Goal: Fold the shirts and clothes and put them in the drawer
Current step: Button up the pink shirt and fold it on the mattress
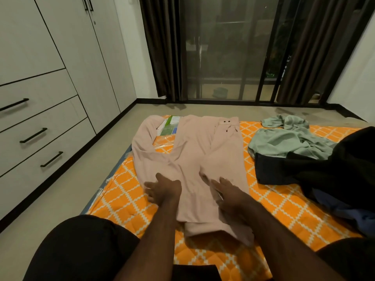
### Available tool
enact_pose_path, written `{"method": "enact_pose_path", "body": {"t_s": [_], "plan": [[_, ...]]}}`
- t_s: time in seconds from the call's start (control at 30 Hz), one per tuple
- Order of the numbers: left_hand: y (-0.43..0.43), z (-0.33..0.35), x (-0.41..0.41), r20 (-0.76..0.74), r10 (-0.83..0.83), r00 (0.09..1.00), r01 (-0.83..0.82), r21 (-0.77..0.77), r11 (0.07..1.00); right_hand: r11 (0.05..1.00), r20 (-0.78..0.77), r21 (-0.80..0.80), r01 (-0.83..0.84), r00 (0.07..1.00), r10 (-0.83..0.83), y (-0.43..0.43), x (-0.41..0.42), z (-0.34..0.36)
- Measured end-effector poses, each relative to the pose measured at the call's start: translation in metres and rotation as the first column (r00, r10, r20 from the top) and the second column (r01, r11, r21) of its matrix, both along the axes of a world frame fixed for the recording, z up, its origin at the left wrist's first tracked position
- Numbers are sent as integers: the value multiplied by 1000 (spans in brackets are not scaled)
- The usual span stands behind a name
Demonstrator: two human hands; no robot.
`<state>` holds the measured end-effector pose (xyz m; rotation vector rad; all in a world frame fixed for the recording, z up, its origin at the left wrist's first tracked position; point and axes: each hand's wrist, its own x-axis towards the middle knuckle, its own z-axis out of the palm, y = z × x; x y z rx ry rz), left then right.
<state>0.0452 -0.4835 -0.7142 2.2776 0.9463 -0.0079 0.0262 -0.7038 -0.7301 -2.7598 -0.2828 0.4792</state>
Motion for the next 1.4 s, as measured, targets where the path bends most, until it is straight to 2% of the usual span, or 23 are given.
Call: {"method": "enact_pose_path", "body": {"t_s": [0.1,0.23,0.37,0.43,0.5,0.57,0.63,0.73,0.83,0.9,1.07,1.17,1.27,1.4], "plan": [[6,1,-4,-15,112,994,-113,-65,991,1000,22,-5,-29,999,29,7,-11,5],[11,3,-8,-41,217,975,-221,-153,963,995,158,-52,-82,983,89,21,-8,4],[20,1,-10,34,342,939,-310,-341,887,990,260,-121,-72,960,101,39,-13,-4],[28,-6,-5,77,374,924,-288,-505,814,987,218,-145,-75,970,106,40,-18,-9],[32,-11,-2,98,402,910,-236,-676,698,978,114,-187,-96,986,119,37,-21,-16],[28,-11,-1,137,396,908,-112,-832,544,973,47,-202,-111,991,122,33,-22,-18],[19,-13,2,183,333,925,23,-902,432,971,22,-206,-121,992,128,33,-25,-15],[8,-4,0,272,262,926,182,-929,321,964,1,-229,-132,991,136,33,-30,-10],[2,6,-1,382,261,886,308,-908,283,961,-3,-241,-139,990,142,34,-33,-11],[-2,12,-3,396,242,886,344,-911,228,962,-7,-235,-139,990,141,35,-32,-12],[-17,26,-14,317,156,936,308,-948,76,964,-24,-232,-132,991,130,37,-31,-11],[-35,34,-20,283,-7,959,283,-959,32,973,-72,-183,-140,989,129,36,-18,-10],[-58,30,-27,249,-134,959,256,-966,34,997,-212,17,-69,975,71,29,-5,7],[-70,15,-29,280,-116,953,284,-959,13,995,-43,88,54,998,-51,-6,-4,29]]}}
